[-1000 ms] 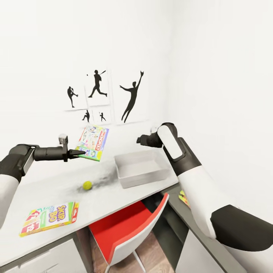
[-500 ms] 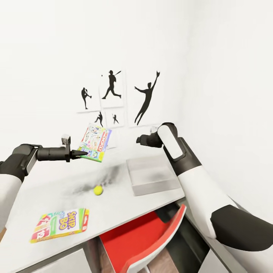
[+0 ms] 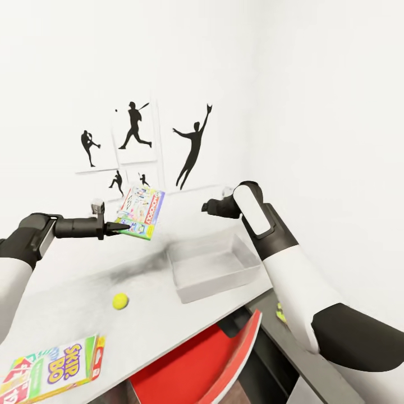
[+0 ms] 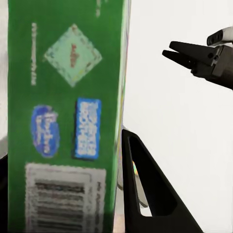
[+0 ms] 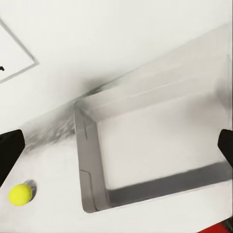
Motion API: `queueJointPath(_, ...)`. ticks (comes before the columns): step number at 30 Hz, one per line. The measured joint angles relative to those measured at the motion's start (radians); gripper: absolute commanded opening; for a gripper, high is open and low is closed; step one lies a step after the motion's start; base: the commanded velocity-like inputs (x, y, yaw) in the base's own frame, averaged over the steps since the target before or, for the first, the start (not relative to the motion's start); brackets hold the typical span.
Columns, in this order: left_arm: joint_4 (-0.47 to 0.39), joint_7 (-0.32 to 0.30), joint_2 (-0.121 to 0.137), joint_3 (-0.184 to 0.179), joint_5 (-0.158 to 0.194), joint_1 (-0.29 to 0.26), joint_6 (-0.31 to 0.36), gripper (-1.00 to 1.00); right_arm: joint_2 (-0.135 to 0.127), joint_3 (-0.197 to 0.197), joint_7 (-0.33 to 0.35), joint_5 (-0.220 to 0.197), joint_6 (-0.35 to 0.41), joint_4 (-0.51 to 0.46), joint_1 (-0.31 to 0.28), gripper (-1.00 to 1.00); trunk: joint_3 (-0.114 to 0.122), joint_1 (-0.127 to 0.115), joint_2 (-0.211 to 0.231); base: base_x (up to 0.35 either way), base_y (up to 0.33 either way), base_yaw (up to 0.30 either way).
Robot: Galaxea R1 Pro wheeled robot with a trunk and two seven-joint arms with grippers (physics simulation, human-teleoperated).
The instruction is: Put all the toys in the child's room - the three board games (two on the bed and one on the table), the two jigsaw puzzles on the table, and the tennis ball on the table - inside the toy box on the table in the child's room.
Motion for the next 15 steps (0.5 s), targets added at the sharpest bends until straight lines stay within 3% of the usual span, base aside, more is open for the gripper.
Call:
queueJointPath(9,0.000,-0.001,0.000,0.001,0.002,0.000,0.000,-1.00,0.000,0.000,-0.002,0.000,0.000,0.000,0.000,1.00,0.000,0.000,0.000,0.248,-0.016,-0.040)
queueJointPath(15,0.000,-0.002,0.000,0.002,0.005,0.000,0.000,-1.00,0.000,0.002,-0.002,-0.001,0.000,0.000,0.000,1.00,0.000,0.000,0.000,0.159,-0.162,-0.002)
